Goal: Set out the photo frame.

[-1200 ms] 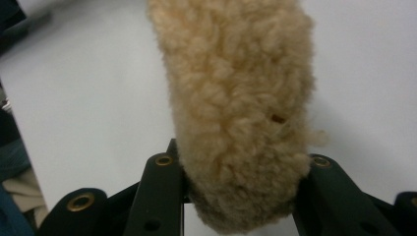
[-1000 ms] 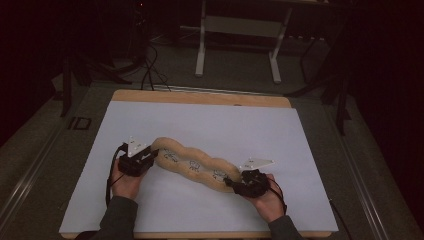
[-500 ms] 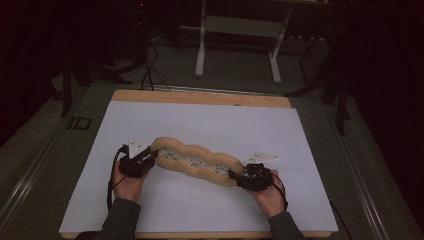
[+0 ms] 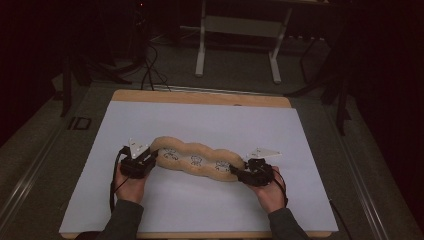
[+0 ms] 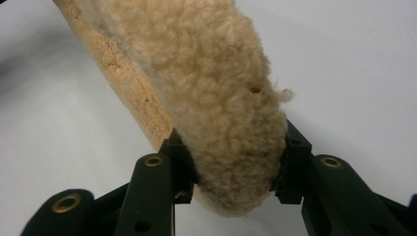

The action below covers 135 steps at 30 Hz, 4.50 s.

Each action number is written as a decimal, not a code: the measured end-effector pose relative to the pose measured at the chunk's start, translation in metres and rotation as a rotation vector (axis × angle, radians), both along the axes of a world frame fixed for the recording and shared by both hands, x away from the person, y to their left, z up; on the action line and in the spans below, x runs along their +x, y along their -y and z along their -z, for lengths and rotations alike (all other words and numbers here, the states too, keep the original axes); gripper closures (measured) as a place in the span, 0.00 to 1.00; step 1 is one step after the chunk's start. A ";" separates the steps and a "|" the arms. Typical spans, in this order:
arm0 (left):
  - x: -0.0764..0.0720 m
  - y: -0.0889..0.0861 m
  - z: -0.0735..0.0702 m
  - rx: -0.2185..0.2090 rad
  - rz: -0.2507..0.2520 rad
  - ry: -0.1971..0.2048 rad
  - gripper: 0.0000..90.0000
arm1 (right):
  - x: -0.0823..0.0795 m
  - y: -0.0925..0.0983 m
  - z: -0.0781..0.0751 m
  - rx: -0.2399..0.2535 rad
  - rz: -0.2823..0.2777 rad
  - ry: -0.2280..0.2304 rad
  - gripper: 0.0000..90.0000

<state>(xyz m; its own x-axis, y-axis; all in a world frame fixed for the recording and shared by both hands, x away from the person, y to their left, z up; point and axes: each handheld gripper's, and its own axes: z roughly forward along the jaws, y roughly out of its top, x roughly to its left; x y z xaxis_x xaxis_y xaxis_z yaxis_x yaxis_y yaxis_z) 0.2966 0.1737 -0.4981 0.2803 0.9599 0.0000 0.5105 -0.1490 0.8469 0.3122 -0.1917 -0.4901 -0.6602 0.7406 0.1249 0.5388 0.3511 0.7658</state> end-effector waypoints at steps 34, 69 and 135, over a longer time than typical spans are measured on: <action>-0.007 0.016 -0.004 -0.051 -0.118 0.005 0.81 | 0.036 0.006 -0.017 0.021 -0.005 0.026 0.60; 0.002 0.022 0.007 -0.080 -0.028 -0.034 0.80 | 0.054 0.027 0.001 0.080 0.042 -0.026 0.57; -0.010 0.004 0.003 -0.070 0.005 -0.071 0.60 | 0.032 0.039 -0.003 0.086 0.066 -0.037 0.43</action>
